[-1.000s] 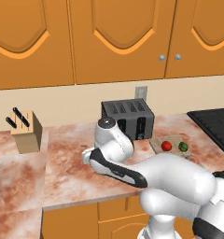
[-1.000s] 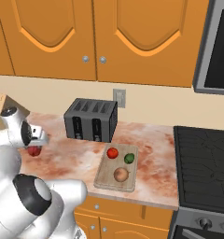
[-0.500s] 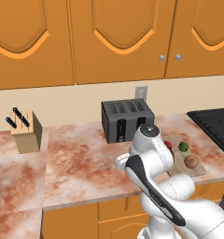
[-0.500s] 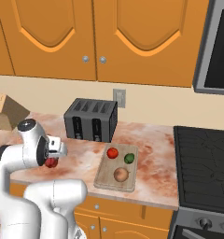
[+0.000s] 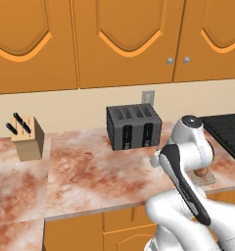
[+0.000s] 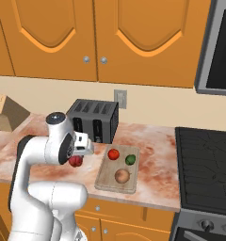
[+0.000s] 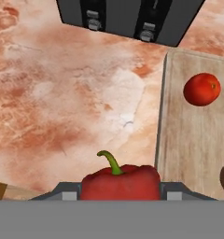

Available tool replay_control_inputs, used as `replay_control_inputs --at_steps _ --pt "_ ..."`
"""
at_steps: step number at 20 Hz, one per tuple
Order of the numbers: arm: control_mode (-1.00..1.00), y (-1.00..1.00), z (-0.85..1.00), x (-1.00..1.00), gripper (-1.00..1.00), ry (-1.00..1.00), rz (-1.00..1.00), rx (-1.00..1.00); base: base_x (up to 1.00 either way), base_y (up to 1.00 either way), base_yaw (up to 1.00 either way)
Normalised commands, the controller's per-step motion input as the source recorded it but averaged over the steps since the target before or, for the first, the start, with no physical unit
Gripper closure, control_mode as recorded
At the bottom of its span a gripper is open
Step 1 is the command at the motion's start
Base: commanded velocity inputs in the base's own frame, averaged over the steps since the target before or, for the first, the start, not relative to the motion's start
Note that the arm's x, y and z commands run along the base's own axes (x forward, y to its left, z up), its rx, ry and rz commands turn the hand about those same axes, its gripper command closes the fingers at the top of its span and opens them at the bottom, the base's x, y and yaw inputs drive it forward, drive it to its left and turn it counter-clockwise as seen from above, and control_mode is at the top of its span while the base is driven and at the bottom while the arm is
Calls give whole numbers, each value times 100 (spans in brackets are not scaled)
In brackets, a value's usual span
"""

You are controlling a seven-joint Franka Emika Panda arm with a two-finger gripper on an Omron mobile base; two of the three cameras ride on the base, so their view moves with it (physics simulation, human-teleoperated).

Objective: Place the avocado, onion, tomato, and bell pepper on the cutting board.

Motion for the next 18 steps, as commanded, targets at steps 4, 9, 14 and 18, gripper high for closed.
replay_control_inputs --at_steps 4,9,14,18 --pt "-100 -81 3 0 100 0 0 0 0 0 0" --pt "-100 -54 -1 0 100 0 0 0 0 0 0" --pt "-100 -41 0 4 100 0 0 0 0 0 0" --pt "-100 -37 -2 15 100 4 0 0 0 0 0"
